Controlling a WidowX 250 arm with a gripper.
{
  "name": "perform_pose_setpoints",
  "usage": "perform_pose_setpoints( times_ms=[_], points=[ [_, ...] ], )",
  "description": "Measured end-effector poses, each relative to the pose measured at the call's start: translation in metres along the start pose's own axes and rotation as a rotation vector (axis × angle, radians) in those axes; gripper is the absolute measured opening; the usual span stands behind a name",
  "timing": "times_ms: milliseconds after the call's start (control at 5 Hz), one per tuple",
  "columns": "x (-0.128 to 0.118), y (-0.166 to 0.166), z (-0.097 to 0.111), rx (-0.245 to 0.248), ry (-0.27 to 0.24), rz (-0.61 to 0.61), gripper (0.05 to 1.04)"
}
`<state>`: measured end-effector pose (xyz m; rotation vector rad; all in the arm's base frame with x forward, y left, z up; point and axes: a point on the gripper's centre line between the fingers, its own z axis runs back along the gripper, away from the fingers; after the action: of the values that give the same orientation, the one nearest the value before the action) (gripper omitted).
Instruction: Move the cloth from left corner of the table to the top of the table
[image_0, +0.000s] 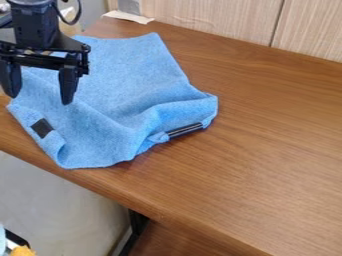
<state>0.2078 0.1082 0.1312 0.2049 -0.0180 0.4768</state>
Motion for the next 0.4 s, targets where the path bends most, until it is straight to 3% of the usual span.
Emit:
perform_pose_setpoints(
  times_ms=[200, 400],
  points=[
    [-0.002, -0.002, -0.005, -0.002, 0.025, -0.007, 1.0],
    [0.014, -0.013, -0.005, -0.054, 0.039, -0.025, 1.0]
  ],
)
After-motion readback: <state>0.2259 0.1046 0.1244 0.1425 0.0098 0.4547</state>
